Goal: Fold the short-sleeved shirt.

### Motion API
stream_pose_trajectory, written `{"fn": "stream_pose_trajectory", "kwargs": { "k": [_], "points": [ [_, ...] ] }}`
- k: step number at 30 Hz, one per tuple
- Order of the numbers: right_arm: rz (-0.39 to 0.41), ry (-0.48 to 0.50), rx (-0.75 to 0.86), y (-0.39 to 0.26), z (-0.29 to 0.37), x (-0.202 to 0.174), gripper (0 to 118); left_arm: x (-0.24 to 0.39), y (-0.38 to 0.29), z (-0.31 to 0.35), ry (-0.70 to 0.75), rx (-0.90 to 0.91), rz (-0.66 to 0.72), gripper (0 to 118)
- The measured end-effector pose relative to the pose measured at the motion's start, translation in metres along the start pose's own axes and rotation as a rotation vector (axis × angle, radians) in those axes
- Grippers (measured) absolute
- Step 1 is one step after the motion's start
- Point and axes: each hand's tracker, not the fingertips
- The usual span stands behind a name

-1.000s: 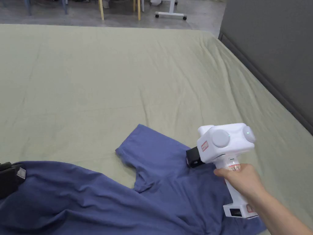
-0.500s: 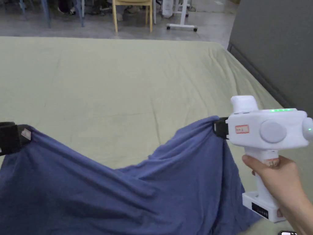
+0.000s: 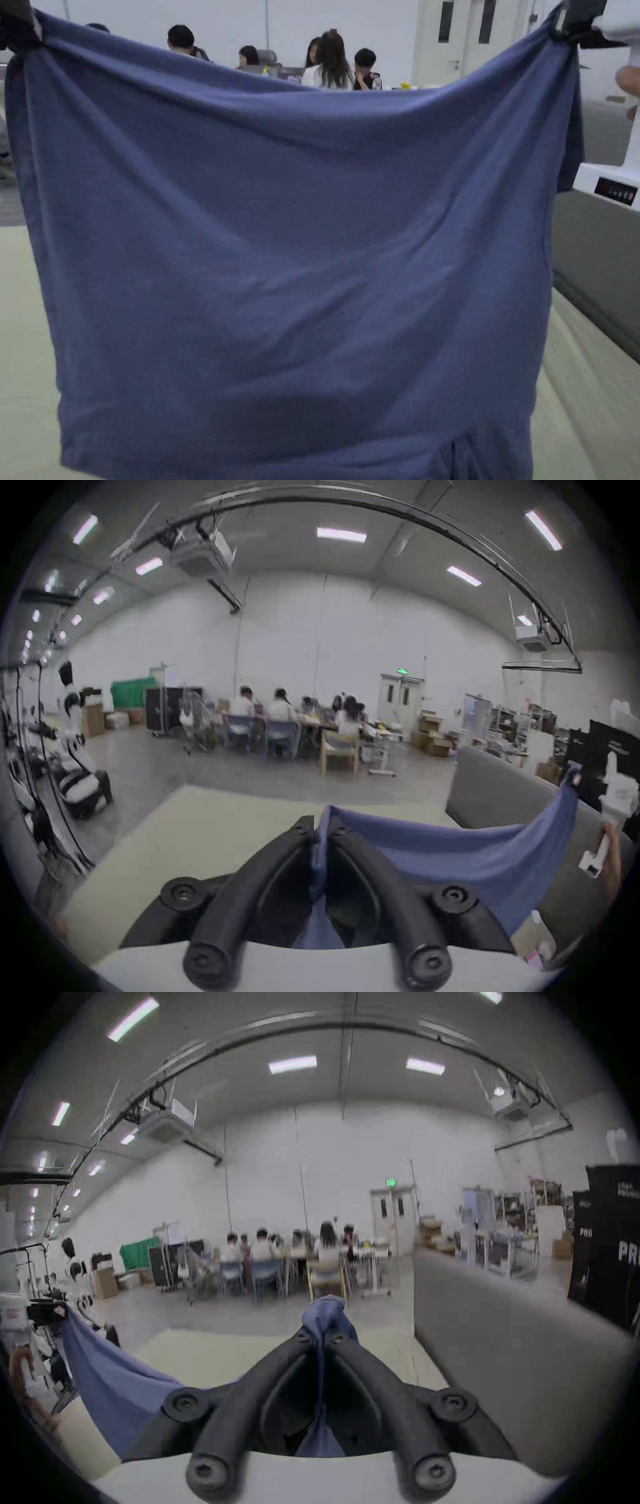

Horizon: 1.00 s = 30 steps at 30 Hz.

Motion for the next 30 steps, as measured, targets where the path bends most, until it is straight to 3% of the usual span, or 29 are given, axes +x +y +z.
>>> {"fn": "stream_pose_trajectory", "kwargs": {
  "k": [5,11,13,19,24,26,30],
  "points": [
    [-0.025,0.002,0.101,0.048,-0.040,-0.019,5,-0.007,0.036,-0.040,0.074,0.065,0.007,3],
    [-0.018,-0.031,0.084,0.013,-0.090,-0.026,5,-0.006,0.001,-0.108,0.146,0.020,-0.069,3],
    [-0.026,-0.024,0.045,-0.017,-0.109,-0.021,5,-0.004,-0.026,-0.130,0.118,-0.012,-0.069,3],
    [0.054,-0.078,-0.183,-0.165,-0.158,-0.001,5,0.005,-0.165,-0.196,0.037,-0.209,-0.012,3],
    [-0.033,-0.102,-0.442,-0.307,-0.181,0.024,5,0.014,-0.293,-0.233,-0.009,-0.456,0.094,3],
    [-0.062,-0.099,-0.492,-0.342,-0.179,0.033,5,0.018,-0.319,-0.235,-0.009,-0.504,0.075,3],
    [-0.045,-0.099,-0.529,-0.372,-0.160,0.042,5,0.020,-0.333,-0.223,-0.020,-0.515,0.054,3]
  ]
}}
